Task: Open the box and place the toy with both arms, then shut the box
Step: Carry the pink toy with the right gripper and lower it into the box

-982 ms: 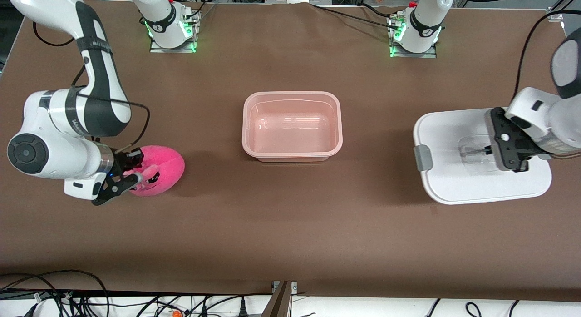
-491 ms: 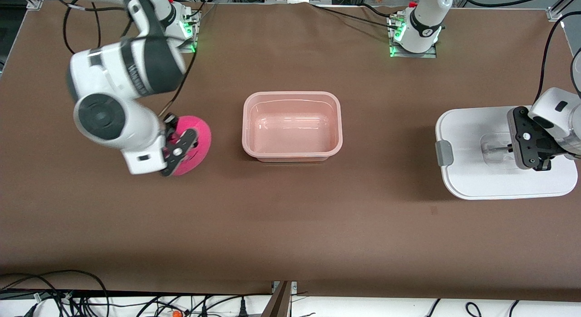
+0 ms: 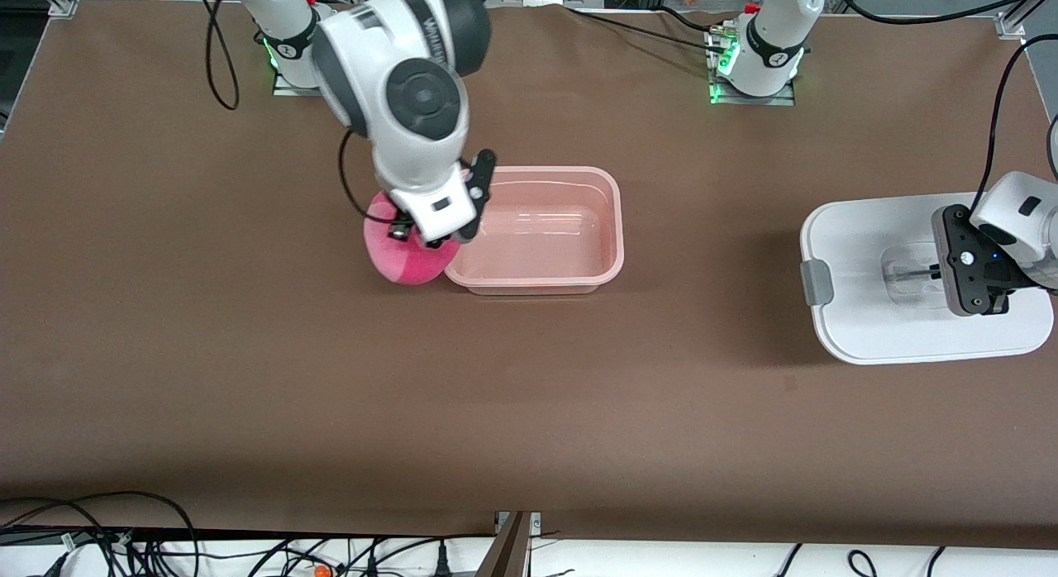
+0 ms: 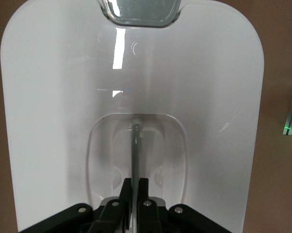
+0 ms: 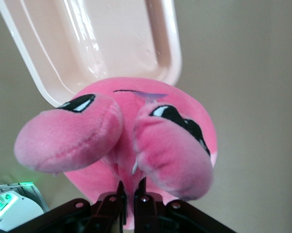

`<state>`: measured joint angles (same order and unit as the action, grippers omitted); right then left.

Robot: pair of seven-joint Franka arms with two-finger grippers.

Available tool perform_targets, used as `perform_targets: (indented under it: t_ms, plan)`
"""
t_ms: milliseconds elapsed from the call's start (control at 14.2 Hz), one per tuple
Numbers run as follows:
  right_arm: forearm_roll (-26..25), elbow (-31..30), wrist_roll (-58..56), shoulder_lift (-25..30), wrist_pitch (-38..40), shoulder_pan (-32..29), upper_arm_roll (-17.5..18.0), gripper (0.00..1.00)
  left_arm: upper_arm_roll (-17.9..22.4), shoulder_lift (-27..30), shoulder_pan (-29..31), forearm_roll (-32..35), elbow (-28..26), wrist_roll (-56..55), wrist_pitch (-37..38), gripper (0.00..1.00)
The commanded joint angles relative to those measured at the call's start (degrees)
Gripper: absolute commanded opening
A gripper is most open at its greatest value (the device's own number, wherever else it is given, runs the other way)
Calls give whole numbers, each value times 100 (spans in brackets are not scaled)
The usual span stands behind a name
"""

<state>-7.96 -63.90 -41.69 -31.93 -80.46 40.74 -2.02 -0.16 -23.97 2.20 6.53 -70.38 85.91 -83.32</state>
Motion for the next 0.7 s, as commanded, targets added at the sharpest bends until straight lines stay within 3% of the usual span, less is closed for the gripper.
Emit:
perform_targets:
  t_ms: [0,632]
  plan:
    - [-109,334,-164,-217,40,249,-53,0,-63,15,35,68,77,128,70,0]
    - [-109,308,11,-796,-382,786,-61,0,-63,15,44,50,77,119,70,0]
